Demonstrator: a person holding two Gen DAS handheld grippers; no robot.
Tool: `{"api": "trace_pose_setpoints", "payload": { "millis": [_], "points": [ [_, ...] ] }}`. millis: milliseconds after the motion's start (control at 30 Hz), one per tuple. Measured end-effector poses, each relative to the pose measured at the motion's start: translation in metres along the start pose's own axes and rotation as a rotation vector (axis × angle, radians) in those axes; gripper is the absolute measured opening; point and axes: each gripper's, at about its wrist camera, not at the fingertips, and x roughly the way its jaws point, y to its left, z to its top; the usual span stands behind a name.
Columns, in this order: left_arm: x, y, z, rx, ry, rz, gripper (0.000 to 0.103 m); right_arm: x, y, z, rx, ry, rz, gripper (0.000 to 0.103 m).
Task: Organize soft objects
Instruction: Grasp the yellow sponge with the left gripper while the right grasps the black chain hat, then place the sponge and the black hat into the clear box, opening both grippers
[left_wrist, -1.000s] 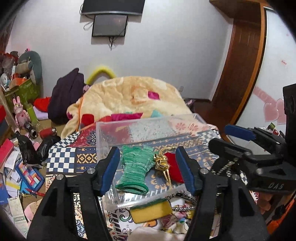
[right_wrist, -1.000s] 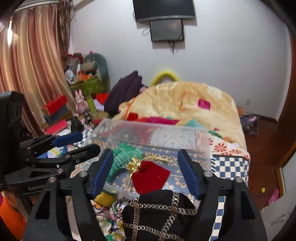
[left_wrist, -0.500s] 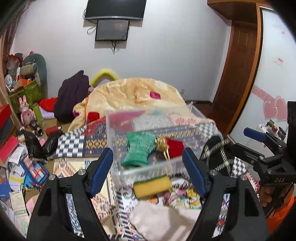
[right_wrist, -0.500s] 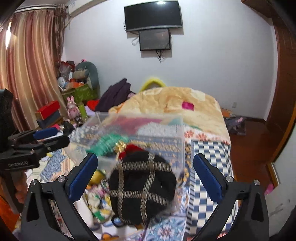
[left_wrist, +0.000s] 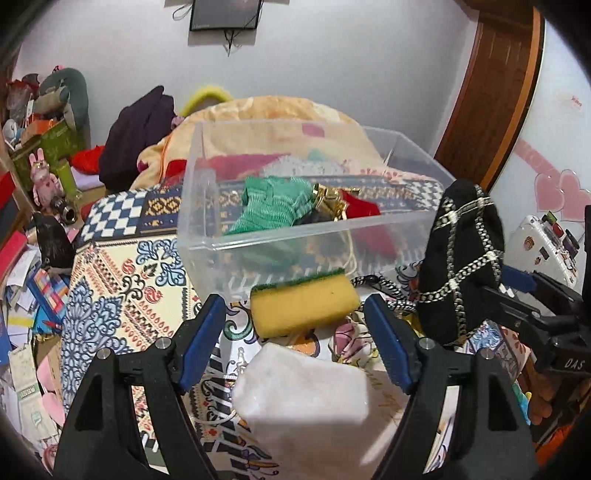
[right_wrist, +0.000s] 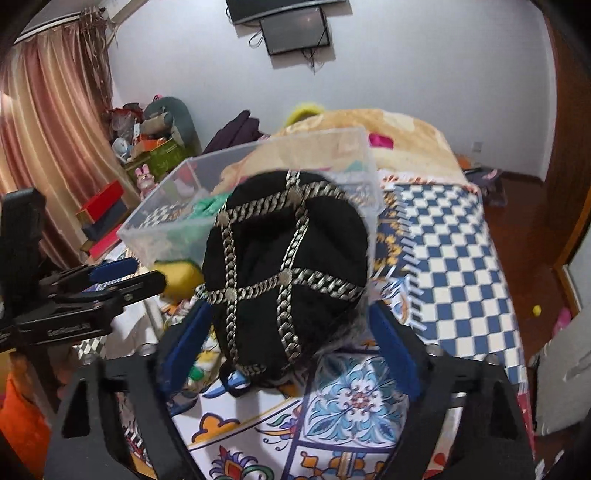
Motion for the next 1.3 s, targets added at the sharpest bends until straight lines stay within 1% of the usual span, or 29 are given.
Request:
{"api": "trace_pose_setpoints", "payload": {
  "millis": [33,67,100,133,167,200,233,333,367,433,500,700,1000,1200,1300],
  "points": [
    [0.002,-0.001,-0.001,-0.005,0.005,-0.002,0.077,0.001,0.0,-0.001,0.002,0.006,0.005,0.066],
    [0.005,-0.001,-0.001,-0.011,0.011,-0.008,0.077,0.002,-0.001,-0.002,0.004,0.01,0.01,0.061],
    [0.006,-0.001,-0.001,-0.016,0.016,-0.012,0.077,0.004,-0.001,-0.002,0.006,0.016,0.016,0.052],
    [0.008,-0.002,-0.001,-0.018,0.02,-0.017,0.077,0.005,-0.001,-0.003,0.009,0.022,0.023,0.044],
    [0.01,-0.002,0.0,-0.02,0.024,-0.02,0.077,0.005,-0.001,-0.004,0.009,0.021,0.021,0.041],
    [0.012,-0.003,0.0,-0.02,0.026,-0.023,0.077,0.004,0.0,-0.006,0.006,0.016,0.018,0.035],
    [0.013,-0.003,0.0,-0.021,0.027,-0.026,0.077,0.002,0.001,-0.006,-0.001,0.007,0.018,0.025],
    [0.016,-0.005,0.001,-0.026,0.025,-0.034,0.077,-0.004,0.004,-0.007,-0.013,-0.009,0.032,0.017],
    [0.018,-0.005,0.001,-0.029,0.026,-0.04,0.076,-0.006,0.005,-0.008,-0.02,-0.018,0.03,0.016],
    [0.02,-0.006,0.001,-0.03,0.027,-0.04,0.066,-0.011,0.007,-0.009,-0.033,-0.03,0.029,0.014],
    [0.02,-0.007,0.0,-0.026,0.027,-0.029,0.063,-0.017,0.011,-0.009,-0.041,-0.048,0.03,0.014],
    [0.011,-0.002,-0.004,-0.033,0.022,-0.044,0.056,-0.038,0.014,-0.001,-0.052,-0.108,0.034,0.013],
    [-0.028,-0.001,-0.002,-0.036,-0.048,-0.082,0.055,-0.067,0.023,0.019,-0.078,-0.212,0.042,0.013],
    [-0.064,-0.008,0.009,-0.001,-0.14,-0.08,0.055,-0.078,0.024,0.042,-0.087,-0.287,0.036,0.013],
    [-0.079,-0.008,0.02,0.008,-0.19,-0.077,0.055,-0.08,0.024,0.052,-0.092,-0.32,0.025,0.013]
  ]
}}
